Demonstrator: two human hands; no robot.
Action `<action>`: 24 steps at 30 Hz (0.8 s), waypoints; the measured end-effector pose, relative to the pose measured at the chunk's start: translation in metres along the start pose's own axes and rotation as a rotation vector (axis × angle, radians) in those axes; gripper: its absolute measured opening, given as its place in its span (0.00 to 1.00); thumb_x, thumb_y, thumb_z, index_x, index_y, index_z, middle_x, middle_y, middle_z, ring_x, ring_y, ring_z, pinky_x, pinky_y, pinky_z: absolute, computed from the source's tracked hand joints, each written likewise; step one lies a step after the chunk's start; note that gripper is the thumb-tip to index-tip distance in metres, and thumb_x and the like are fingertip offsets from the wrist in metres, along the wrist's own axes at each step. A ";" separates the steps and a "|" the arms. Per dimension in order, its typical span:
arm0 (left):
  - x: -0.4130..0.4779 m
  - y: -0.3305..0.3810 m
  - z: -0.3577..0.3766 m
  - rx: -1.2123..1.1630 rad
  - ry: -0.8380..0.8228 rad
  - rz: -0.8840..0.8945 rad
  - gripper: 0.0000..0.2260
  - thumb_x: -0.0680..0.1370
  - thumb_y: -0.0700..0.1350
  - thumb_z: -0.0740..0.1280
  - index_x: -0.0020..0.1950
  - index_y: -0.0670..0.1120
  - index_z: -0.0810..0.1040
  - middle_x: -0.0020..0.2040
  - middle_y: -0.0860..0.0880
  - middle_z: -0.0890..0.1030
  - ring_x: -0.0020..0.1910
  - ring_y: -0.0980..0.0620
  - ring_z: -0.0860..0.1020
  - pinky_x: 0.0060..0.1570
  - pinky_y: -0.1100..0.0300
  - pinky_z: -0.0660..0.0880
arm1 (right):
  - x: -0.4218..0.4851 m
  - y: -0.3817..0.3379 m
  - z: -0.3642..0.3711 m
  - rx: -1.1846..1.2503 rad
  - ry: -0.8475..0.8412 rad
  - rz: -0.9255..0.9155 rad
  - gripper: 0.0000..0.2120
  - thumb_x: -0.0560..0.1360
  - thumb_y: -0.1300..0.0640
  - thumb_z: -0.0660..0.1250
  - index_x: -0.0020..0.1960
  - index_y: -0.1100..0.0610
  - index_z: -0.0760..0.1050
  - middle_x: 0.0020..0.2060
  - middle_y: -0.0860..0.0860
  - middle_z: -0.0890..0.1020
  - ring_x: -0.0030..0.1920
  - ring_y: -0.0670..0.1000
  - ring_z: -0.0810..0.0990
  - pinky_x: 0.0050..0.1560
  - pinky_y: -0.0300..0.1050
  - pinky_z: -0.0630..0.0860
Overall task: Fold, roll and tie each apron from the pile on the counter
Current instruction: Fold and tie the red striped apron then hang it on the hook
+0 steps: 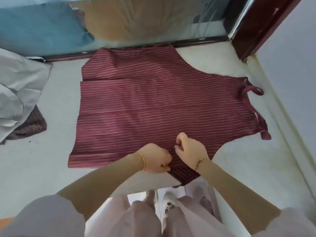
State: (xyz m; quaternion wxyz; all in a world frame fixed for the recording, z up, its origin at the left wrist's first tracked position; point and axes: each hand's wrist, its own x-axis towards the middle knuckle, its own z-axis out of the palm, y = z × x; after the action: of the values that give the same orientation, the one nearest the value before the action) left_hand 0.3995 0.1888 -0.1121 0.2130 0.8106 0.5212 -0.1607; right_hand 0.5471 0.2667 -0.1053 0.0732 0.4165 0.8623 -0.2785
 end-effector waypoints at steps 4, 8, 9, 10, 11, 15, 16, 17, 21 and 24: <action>-0.004 0.027 0.033 0.051 0.065 -0.047 0.14 0.78 0.51 0.61 0.63 0.48 0.70 0.55 0.47 0.72 0.48 0.47 0.76 0.37 0.54 0.74 | -0.048 0.020 0.013 -0.097 -0.027 -0.062 0.07 0.74 0.58 0.59 0.52 0.52 0.69 0.41 0.47 0.78 0.41 0.50 0.74 0.43 0.45 0.73; -0.004 0.041 0.044 0.143 0.222 -0.036 0.12 0.65 0.44 0.76 0.44 0.50 0.78 0.41 0.48 0.75 0.32 0.51 0.74 0.21 0.63 0.65 | -0.064 0.033 0.027 -0.136 -0.142 -0.189 0.15 0.74 0.63 0.59 0.59 0.55 0.74 0.59 0.48 0.74 0.63 0.49 0.68 0.58 0.43 0.70; -0.002 0.046 0.046 0.159 0.257 -0.050 0.13 0.62 0.42 0.77 0.41 0.50 0.78 0.39 0.48 0.75 0.31 0.51 0.73 0.21 0.64 0.63 | -0.067 0.037 0.031 -0.169 -0.140 -0.215 0.15 0.74 0.64 0.60 0.60 0.55 0.74 0.61 0.48 0.73 0.66 0.50 0.66 0.61 0.43 0.69; -0.001 0.047 0.047 0.167 0.275 -0.066 0.13 0.60 0.41 0.78 0.39 0.49 0.77 0.38 0.48 0.75 0.30 0.51 0.73 0.22 0.64 0.62 | -0.065 0.040 0.035 -0.200 -0.143 -0.227 0.16 0.74 0.63 0.60 0.61 0.55 0.74 0.62 0.49 0.72 0.68 0.50 0.64 0.63 0.43 0.68; -0.001 0.052 0.044 0.162 0.293 -0.082 0.13 0.59 0.40 0.78 0.37 0.49 0.77 0.37 0.49 0.74 0.30 0.51 0.73 0.23 0.64 0.62 | -0.068 0.041 0.036 -0.222 -0.142 -0.240 0.18 0.74 0.62 0.61 0.63 0.55 0.73 0.64 0.49 0.72 0.69 0.50 0.62 0.65 0.44 0.67; 0.001 0.065 0.033 0.048 0.482 -0.187 0.11 0.61 0.37 0.76 0.37 0.46 0.77 0.34 0.50 0.75 0.31 0.50 0.74 0.25 0.62 0.70 | -0.076 0.039 0.033 -0.233 -0.115 -0.237 0.26 0.70 0.44 0.65 0.66 0.53 0.69 0.62 0.47 0.74 0.66 0.52 0.67 0.65 0.48 0.66; 0.001 0.067 0.028 -0.006 0.527 -0.237 0.10 0.63 0.36 0.74 0.37 0.45 0.76 0.33 0.50 0.75 0.31 0.50 0.74 0.24 0.61 0.70 | -0.076 0.037 0.031 -0.243 -0.090 -0.220 0.24 0.71 0.41 0.64 0.62 0.52 0.71 0.58 0.47 0.77 0.63 0.52 0.71 0.61 0.48 0.69; 0.001 0.069 0.023 -0.043 0.561 -0.283 0.09 0.64 0.35 0.73 0.37 0.44 0.75 0.30 0.49 0.75 0.29 0.48 0.73 0.24 0.60 0.69 | -0.075 0.033 0.026 -0.274 -0.058 -0.197 0.19 0.73 0.41 0.61 0.57 0.53 0.73 0.52 0.48 0.79 0.58 0.53 0.74 0.56 0.46 0.71; -0.005 0.074 0.009 -0.137 0.613 -0.414 0.01 0.76 0.36 0.61 0.44 0.40 0.70 0.25 0.48 0.69 0.24 0.46 0.68 0.28 0.58 0.61 | -0.068 0.020 0.004 -0.198 0.065 -0.142 0.12 0.79 0.53 0.56 0.50 0.56 0.77 0.49 0.50 0.78 0.53 0.53 0.76 0.49 0.47 0.74; -0.013 0.075 0.001 -0.236 0.484 -0.446 0.09 0.80 0.49 0.57 0.52 0.43 0.69 0.36 0.48 0.78 0.35 0.46 0.76 0.38 0.58 0.64 | -0.063 0.014 -0.011 -0.135 0.180 -0.163 0.13 0.78 0.55 0.57 0.54 0.57 0.79 0.53 0.51 0.76 0.54 0.52 0.73 0.51 0.45 0.73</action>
State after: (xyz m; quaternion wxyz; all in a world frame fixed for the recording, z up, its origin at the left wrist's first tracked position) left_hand 0.4625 0.1513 -0.0932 0.1353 0.6610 0.7361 0.0551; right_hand 0.5998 0.2369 -0.0790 0.0005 0.3625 0.9132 -0.1862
